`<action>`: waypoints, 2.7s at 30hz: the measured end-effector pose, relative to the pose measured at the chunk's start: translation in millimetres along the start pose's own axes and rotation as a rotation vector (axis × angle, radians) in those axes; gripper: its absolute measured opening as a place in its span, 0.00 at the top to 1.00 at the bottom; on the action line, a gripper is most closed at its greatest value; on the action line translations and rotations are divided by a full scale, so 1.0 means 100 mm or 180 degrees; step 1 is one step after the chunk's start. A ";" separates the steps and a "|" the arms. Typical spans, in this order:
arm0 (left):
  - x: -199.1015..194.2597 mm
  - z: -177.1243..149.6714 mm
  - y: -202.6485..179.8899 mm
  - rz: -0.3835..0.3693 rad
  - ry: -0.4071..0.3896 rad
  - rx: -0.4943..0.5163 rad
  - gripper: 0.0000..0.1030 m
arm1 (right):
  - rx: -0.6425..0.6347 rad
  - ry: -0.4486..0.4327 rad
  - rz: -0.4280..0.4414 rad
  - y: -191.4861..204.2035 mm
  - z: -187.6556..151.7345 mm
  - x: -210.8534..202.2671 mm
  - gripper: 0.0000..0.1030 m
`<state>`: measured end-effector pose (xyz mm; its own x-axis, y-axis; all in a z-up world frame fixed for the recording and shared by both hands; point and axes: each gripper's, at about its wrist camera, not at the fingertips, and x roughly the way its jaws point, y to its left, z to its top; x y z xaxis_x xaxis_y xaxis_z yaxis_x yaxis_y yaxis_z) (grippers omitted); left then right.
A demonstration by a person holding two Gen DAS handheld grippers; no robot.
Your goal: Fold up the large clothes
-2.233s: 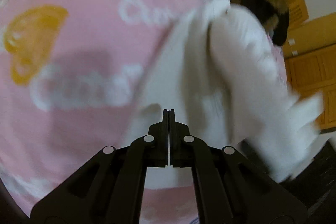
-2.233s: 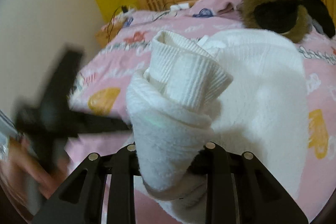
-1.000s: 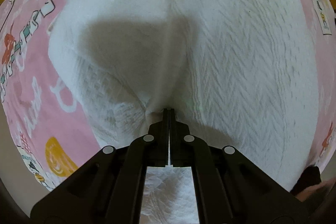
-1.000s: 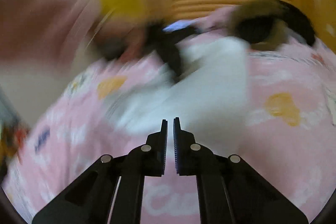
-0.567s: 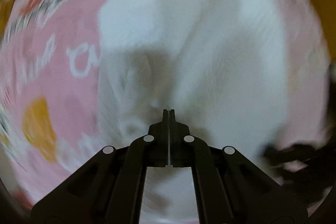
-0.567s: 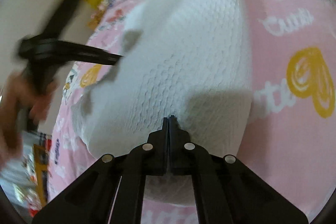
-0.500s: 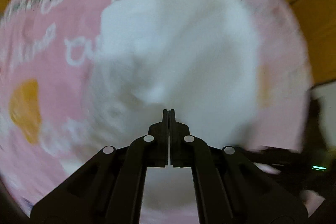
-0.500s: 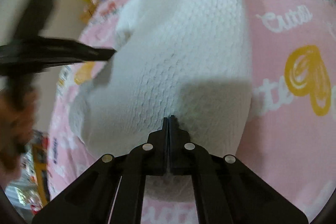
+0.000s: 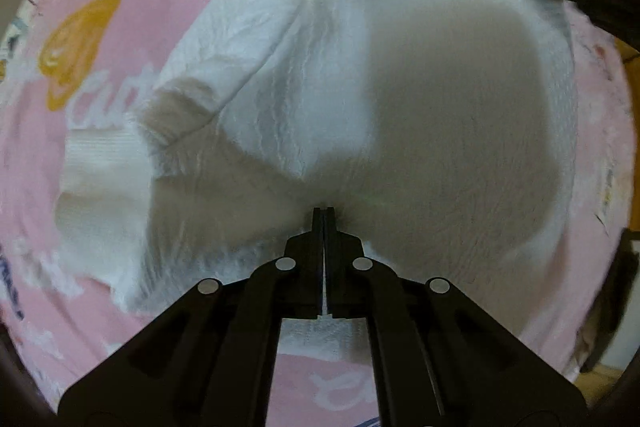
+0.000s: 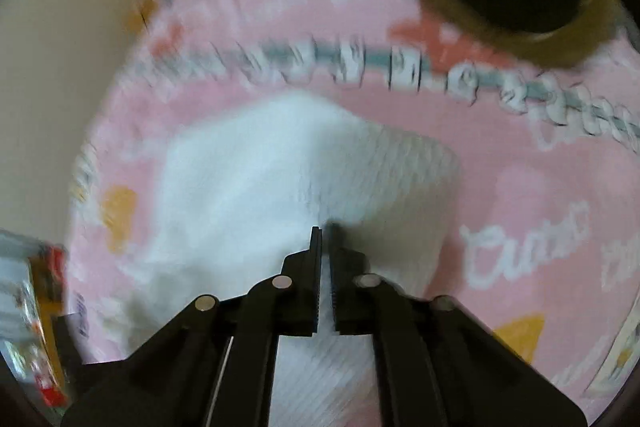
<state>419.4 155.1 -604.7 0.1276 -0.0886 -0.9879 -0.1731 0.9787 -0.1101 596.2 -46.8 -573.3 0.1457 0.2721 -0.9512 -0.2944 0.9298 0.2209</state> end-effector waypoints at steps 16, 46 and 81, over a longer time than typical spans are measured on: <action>0.01 0.90 -0.36 0.0358 -0.0084 0.0484 0.98 | 0.0453 -0.0592 0.0800 -0.07 -0.87 -0.36 0.84; -0.56 0.78 0.38 -0.0505 -0.0142 0.0474 0.13 | 0.1289 -0.1008 0.1020 -0.44 -1.72 -0.62 0.18; 1.04 1.18 0.83 -0.2706 0.1342 -0.0177 0.06 | 0.2041 -0.0122 0.2561 -0.76 -1.50 0.67 0.07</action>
<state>533.4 248.6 -703.7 -0.1289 -0.8373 -0.5314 -0.2322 0.5464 -0.8047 486.8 -136.5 -685.8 0.1615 0.8701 -0.4657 0.2397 0.4232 0.8738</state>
